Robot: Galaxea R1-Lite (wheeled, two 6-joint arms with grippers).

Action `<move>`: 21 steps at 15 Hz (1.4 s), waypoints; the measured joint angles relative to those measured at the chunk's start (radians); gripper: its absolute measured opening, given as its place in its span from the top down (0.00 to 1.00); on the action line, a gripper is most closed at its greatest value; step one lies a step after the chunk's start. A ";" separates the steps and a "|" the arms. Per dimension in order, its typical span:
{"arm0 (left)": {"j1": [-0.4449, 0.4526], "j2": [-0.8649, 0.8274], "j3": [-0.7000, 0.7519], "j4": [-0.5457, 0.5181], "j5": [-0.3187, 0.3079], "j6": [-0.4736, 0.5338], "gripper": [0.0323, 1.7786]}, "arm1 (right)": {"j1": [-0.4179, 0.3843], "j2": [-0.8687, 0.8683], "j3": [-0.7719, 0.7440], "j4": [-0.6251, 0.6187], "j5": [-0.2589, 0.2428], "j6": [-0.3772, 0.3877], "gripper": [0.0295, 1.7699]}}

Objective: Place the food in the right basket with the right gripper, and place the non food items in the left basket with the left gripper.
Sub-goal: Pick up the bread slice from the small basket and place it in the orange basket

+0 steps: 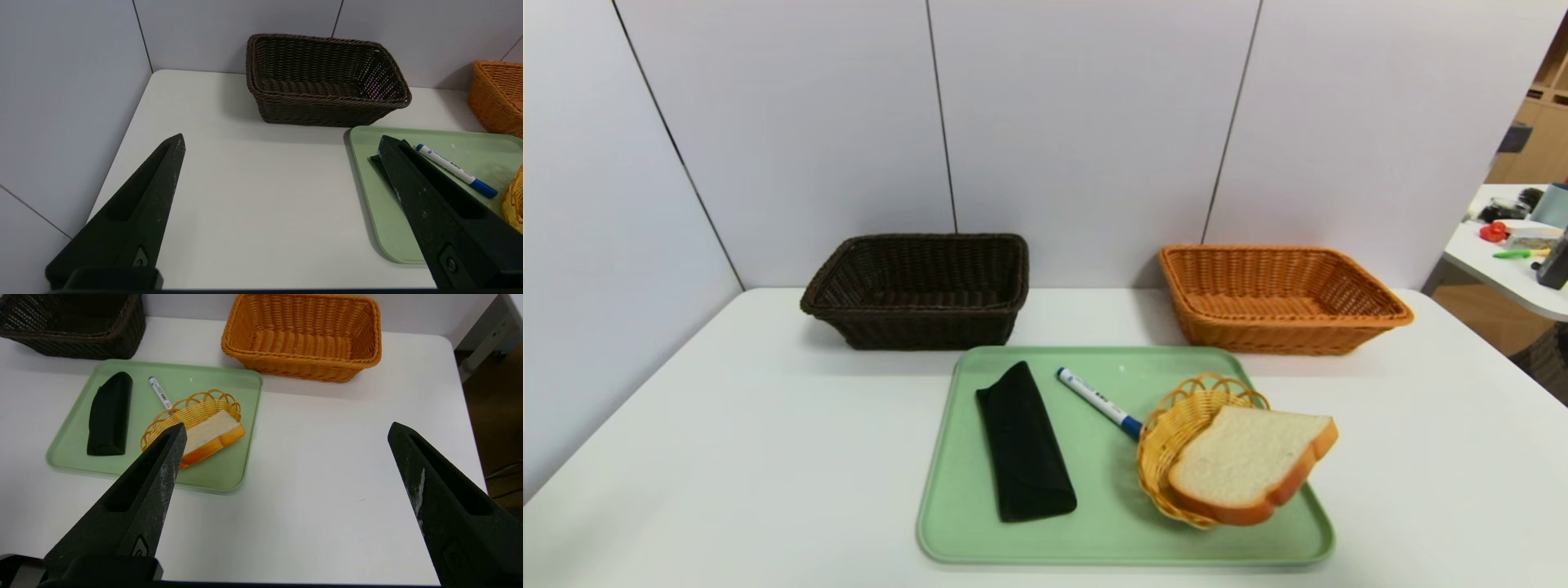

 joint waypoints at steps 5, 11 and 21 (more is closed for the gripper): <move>-0.107 0.266 -0.095 0.007 0.039 -0.082 0.05 | 0.073 0.225 -0.030 0.047 -0.007 0.191 0.04; -0.430 0.453 -0.114 0.081 0.263 -0.268 0.05 | 0.268 0.368 -0.039 0.114 -0.011 0.684 0.04; -0.502 0.522 -0.156 0.235 0.280 -0.092 0.05 | 0.302 0.418 -0.014 0.190 0.098 0.915 0.04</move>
